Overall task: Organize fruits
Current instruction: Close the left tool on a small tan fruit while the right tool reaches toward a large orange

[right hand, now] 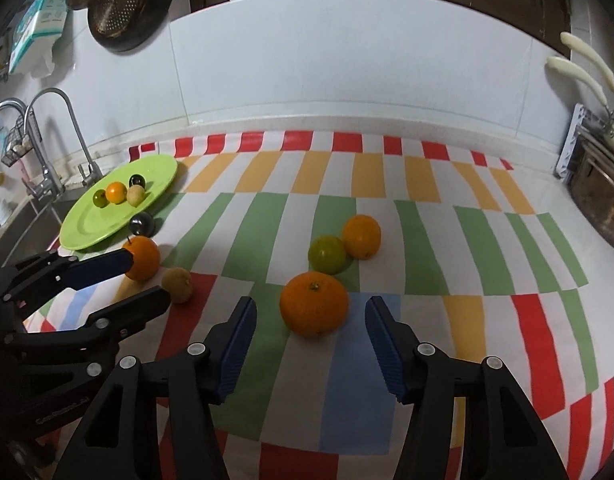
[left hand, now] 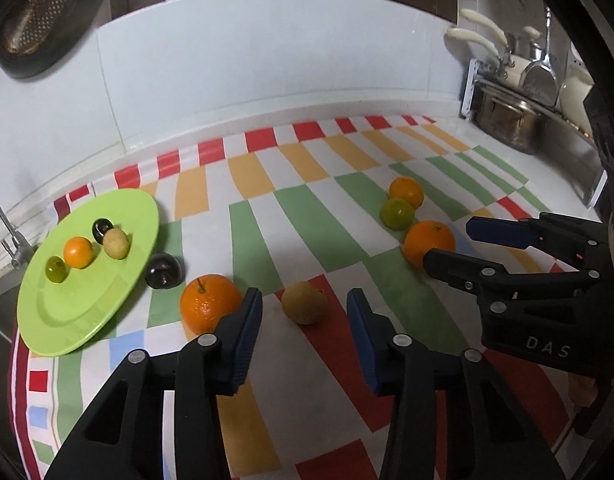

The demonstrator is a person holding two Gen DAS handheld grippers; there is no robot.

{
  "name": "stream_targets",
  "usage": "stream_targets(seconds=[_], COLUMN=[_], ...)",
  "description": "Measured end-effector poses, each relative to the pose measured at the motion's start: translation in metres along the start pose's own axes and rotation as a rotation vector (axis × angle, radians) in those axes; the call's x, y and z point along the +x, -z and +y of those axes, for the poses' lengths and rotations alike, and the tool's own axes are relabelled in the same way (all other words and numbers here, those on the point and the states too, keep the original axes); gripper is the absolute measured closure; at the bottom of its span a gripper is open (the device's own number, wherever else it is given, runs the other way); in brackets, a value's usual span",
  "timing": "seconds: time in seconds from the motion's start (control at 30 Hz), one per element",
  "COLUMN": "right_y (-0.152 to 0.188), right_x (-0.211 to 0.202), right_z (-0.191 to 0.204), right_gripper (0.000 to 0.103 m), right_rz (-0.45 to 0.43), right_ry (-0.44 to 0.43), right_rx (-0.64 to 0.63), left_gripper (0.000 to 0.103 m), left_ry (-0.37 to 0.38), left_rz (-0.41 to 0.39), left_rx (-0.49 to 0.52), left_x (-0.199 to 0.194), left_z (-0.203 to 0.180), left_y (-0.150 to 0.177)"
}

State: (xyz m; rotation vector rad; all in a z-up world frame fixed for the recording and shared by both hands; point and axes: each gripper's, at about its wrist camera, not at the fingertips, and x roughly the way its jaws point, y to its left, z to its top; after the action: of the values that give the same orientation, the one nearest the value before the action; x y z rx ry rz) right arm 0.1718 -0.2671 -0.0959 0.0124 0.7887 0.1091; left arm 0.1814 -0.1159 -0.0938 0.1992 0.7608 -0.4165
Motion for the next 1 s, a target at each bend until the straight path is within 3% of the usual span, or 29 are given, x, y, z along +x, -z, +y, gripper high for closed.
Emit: stream_targets(seconds=[0.43,0.63,1.0], right_y=[0.0,-0.001,-0.006], right_x=[0.018,0.021,0.005], right_z=[-0.003,-0.005,-0.001], right_gripper=[0.053,0.059,0.06], right_rz=[0.035,0.042,0.004], right_ry=[-0.025,-0.034,-0.038], right_rx=[0.018,0.04,0.032], left_gripper=[0.075,0.075,0.075], left_ry=[0.013,0.009,0.013], left_rz=[0.069,0.071,0.025], left_rx=[-0.02,-0.017,-0.037], left_x=[0.025,0.027,0.004], left_z=[0.003,0.004,0.007], left_y=[-0.003,-0.005,-0.012])
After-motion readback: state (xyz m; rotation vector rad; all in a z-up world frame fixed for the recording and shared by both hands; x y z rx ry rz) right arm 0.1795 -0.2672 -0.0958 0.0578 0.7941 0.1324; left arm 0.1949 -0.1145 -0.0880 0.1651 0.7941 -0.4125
